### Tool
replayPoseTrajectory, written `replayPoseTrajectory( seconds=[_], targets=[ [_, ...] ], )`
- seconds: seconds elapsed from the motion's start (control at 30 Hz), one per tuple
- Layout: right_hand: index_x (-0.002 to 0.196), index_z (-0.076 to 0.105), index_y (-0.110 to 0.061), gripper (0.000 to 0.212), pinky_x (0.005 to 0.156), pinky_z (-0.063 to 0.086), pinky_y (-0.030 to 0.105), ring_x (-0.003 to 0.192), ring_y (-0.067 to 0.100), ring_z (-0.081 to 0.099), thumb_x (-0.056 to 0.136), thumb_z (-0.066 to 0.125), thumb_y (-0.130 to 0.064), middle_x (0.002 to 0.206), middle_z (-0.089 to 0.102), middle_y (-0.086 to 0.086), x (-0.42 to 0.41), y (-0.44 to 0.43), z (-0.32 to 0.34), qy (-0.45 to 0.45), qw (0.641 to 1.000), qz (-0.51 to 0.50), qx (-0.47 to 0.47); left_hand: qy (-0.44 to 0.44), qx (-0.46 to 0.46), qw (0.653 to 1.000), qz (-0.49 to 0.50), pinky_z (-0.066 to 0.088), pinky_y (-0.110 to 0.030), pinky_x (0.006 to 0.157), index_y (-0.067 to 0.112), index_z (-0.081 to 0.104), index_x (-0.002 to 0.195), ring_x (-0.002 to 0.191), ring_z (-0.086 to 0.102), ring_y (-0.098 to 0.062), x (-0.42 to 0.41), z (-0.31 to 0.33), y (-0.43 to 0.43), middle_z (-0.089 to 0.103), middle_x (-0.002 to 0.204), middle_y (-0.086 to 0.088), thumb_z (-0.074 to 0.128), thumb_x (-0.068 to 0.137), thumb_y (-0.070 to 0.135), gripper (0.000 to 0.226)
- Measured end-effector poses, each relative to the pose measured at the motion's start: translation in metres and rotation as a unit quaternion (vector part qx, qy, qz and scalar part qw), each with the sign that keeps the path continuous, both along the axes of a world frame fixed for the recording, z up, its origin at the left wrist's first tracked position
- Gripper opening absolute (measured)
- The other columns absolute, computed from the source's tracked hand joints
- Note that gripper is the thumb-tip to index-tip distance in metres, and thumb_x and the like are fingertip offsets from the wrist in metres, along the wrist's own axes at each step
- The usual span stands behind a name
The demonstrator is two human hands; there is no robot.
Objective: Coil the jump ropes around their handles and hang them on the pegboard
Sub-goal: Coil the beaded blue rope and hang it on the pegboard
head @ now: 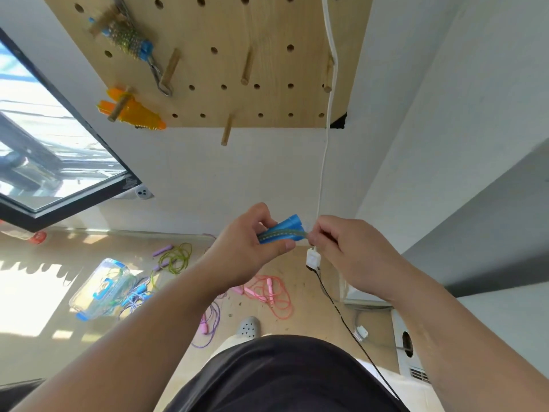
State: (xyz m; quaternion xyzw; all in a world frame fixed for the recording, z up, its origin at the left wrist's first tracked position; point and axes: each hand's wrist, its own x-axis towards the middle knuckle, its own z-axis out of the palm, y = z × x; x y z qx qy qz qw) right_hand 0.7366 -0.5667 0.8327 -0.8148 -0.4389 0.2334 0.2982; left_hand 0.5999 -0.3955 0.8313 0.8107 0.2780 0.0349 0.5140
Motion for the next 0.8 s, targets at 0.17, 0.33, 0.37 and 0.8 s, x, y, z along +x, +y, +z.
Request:
replayPoseTrajectory(
  seconds=[0.17,0.33,0.37,0.8],
  targets=[
    [0.091,0.056,-0.031,0.019,0.056,0.033,0.022,0.067,0.004,0.05,0.105,0.044,-0.036,0.068,0.054,-0.018,-0.005,-0.005,-0.009,0.008,0.999,0.028,0.032,-0.031,-0.117,0.991,0.057,0.034,-0.032,0.056,0.025,0.053,0.083,0.054,0.042,-0.016,0.0,0.004,-0.006,0.068,0.066,0.001,0.082,0.085,0.028,0.029],
    [0.097,0.058,-0.029,0.02,0.06,0.034,0.017,0.073,-0.003,0.051,0.106,0.042,-0.035,0.069,0.051,-0.018,-0.007,-0.006,-0.014,-0.009,0.998,0.051,0.023,-0.054,-0.157,0.983,0.084,0.024,-0.03,0.051,0.019,0.051,0.08,0.052,0.029,-0.015,-0.004,0.005,-0.008,0.055,0.062,-0.001,0.083,0.063,0.049,0.047],
    [0.097,0.058,-0.027,0.021,0.061,0.034,0.017,0.073,-0.003,0.051,0.106,0.041,-0.035,0.072,0.053,-0.017,-0.006,-0.005,-0.016,-0.008,0.998,0.06,0.02,-0.056,-0.154,0.983,0.08,0.023,-0.031,0.051,0.018,0.05,0.08,0.052,0.028,-0.016,-0.005,0.006,-0.008,0.054,0.06,-0.001,0.083,0.064,0.048,0.047],
    [0.081,0.045,-0.033,0.027,0.071,0.041,0.028,0.074,0.01,0.052,0.105,0.045,-0.02,0.079,0.054,-0.009,0.018,0.031,0.017,-0.023,0.933,0.335,-0.133,0.028,-0.238,0.957,-0.166,0.027,-0.021,0.045,0.027,0.059,0.074,0.048,0.033,-0.016,-0.021,0.022,0.004,0.055,0.061,-0.008,0.085,0.068,0.033,0.027]
  ],
)
